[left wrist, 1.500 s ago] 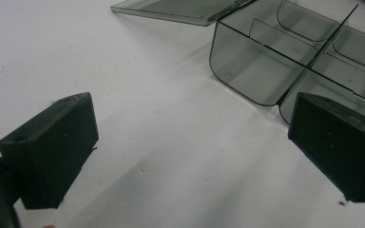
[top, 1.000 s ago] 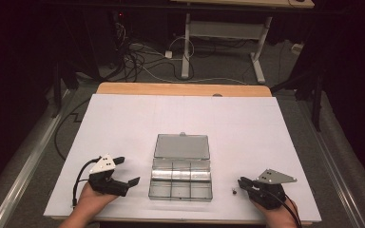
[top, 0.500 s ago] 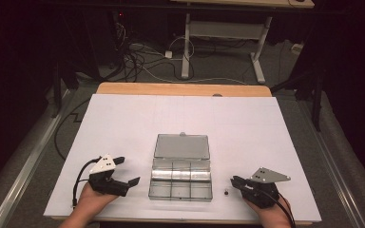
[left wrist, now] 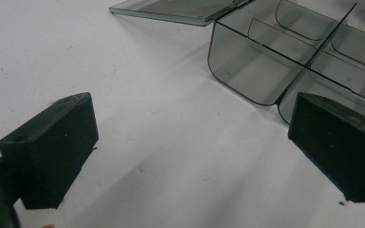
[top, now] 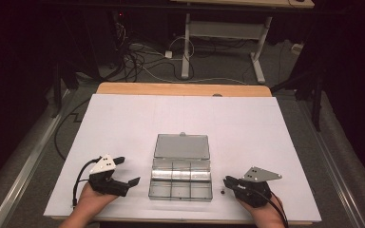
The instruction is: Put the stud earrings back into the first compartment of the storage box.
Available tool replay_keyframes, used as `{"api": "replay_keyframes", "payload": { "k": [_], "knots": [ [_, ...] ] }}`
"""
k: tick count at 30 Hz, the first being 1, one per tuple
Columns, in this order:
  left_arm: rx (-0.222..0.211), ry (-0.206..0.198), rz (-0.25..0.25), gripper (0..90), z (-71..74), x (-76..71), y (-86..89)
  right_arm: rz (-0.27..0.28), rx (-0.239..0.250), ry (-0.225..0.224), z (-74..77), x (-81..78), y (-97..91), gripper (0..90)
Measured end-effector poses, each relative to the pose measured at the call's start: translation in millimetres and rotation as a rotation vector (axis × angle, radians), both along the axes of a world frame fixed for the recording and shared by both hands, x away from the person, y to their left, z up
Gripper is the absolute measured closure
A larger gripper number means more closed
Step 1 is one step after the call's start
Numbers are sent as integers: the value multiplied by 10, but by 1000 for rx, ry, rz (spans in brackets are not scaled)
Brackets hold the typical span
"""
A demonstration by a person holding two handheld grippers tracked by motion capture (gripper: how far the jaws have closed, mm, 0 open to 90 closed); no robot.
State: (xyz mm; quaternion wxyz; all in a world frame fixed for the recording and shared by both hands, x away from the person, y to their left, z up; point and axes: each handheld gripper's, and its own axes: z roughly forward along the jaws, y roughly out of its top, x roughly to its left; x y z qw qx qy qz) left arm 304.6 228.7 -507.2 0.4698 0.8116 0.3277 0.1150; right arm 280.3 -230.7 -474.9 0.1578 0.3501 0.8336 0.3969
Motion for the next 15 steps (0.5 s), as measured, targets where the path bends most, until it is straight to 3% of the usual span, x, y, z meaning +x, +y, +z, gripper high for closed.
{"api": "replay_keyframes", "payload": {
  "k": [15],
  "knots": [
    [1,-3,-1,21,1,-4,-2,32,11,-1,34,10,132,807]
  ]
}}
